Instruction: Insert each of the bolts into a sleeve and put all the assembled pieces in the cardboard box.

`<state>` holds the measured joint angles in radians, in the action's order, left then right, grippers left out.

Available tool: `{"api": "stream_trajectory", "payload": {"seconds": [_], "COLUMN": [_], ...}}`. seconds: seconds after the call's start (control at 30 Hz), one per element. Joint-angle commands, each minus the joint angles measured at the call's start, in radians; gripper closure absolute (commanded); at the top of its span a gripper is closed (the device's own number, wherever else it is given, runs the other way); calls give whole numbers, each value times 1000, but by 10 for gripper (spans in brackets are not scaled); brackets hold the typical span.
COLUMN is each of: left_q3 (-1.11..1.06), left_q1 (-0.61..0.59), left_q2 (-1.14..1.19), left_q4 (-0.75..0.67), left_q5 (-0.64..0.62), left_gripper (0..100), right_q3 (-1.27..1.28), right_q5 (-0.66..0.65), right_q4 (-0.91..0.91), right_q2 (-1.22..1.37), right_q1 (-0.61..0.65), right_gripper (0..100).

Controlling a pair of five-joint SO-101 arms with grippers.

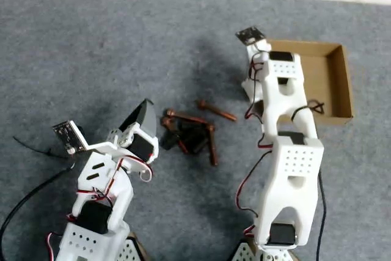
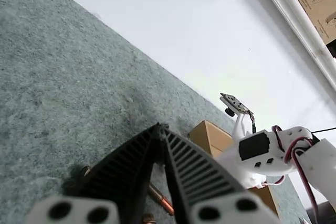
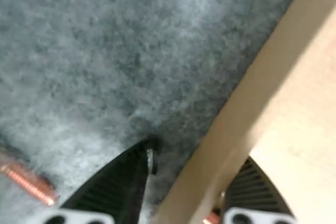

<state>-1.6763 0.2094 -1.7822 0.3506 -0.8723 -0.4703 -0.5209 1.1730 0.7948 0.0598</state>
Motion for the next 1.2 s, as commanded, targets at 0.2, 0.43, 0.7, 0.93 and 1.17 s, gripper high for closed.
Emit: {"api": "stream_trajectory", "payload": {"seconds": [0.2, 0.43, 0.7, 0.93, 1.17], "left_q3": [-22, -22, -22, -16, -16], "left_q1": [15, 15, -10, -133, -137], "left_q2": [1, 1, -2, -7, -8], "left_q4": [2, 2, 2, -3, -3], "left_q5": [9, 9, 9, -23, -43], "left_gripper": [990, 990, 990, 992, 991], "right_q3": [-427, -690, -923, -929, -796], "right_q5": [114, 114, 187, 328, 336], "right_q4": [193, 394, 591, 591, 593], "right_q2": [1, 2, -2, -1, -101], "right_q1": [-21, -19, 15, 101, 225], "right_gripper": [807, 807, 808, 810, 810]}}
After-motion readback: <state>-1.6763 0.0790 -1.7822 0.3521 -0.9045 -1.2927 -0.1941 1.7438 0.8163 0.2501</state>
